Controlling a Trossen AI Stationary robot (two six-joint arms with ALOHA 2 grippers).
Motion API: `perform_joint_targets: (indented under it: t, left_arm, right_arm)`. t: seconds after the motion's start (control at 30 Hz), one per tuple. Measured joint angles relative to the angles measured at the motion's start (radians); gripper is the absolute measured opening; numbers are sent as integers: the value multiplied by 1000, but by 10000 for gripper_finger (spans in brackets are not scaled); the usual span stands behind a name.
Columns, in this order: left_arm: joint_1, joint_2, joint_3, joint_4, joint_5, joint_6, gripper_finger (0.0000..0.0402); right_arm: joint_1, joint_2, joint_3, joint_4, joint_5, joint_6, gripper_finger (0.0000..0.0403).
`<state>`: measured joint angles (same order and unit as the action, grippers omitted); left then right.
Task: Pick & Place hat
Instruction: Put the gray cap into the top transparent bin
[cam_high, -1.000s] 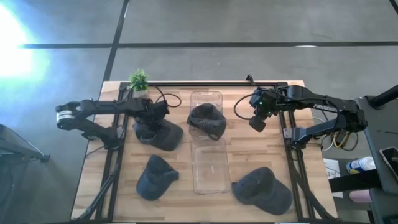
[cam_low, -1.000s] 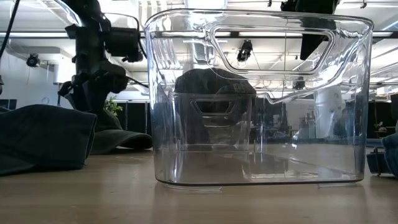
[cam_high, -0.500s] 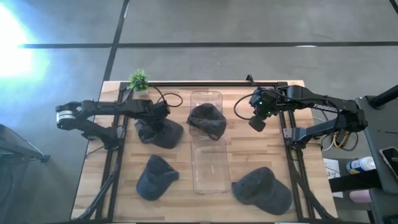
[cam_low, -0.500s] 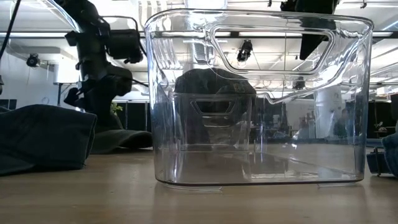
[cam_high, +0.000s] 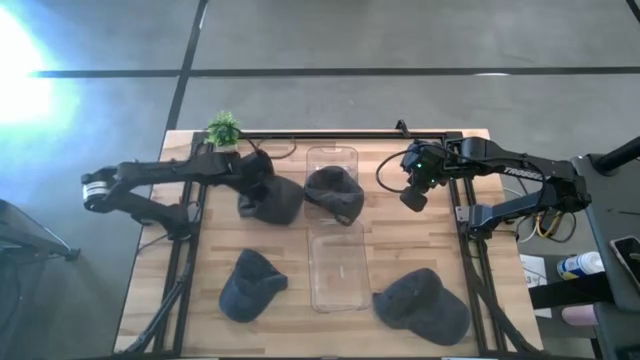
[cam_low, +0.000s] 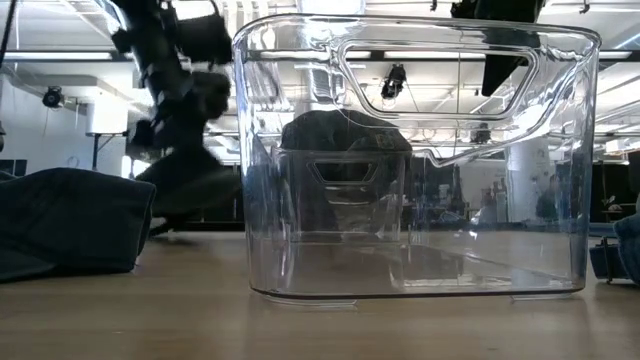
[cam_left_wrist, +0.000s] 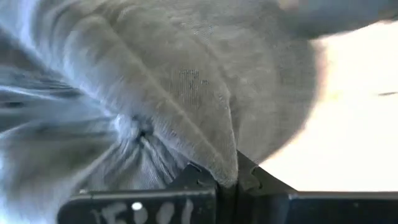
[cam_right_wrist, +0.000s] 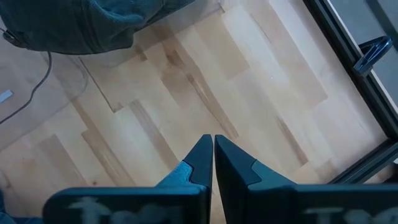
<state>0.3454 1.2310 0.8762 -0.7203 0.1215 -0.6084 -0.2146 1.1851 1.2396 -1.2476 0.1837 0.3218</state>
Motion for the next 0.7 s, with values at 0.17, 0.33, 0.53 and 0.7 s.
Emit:
perform_joint_targets:
  t: [0.17,0.33,0.53,0.7]
  left_arm:
    - [7,-97,109,-62,-63,13,1]
    - [14,-171,178,-164,-131,15,1]
    - [14,-196,184,-210,-150,-9,0]
    - [14,-200,203,-154,-138,-15,0]
  right_arm:
    - [0,0,0,0,1,-12,13]
    - [0,0,0,0,2,-15,13]
    - [0,0,0,2,2,-17,13]
    - [0,0,-1,4,2,-17,13]
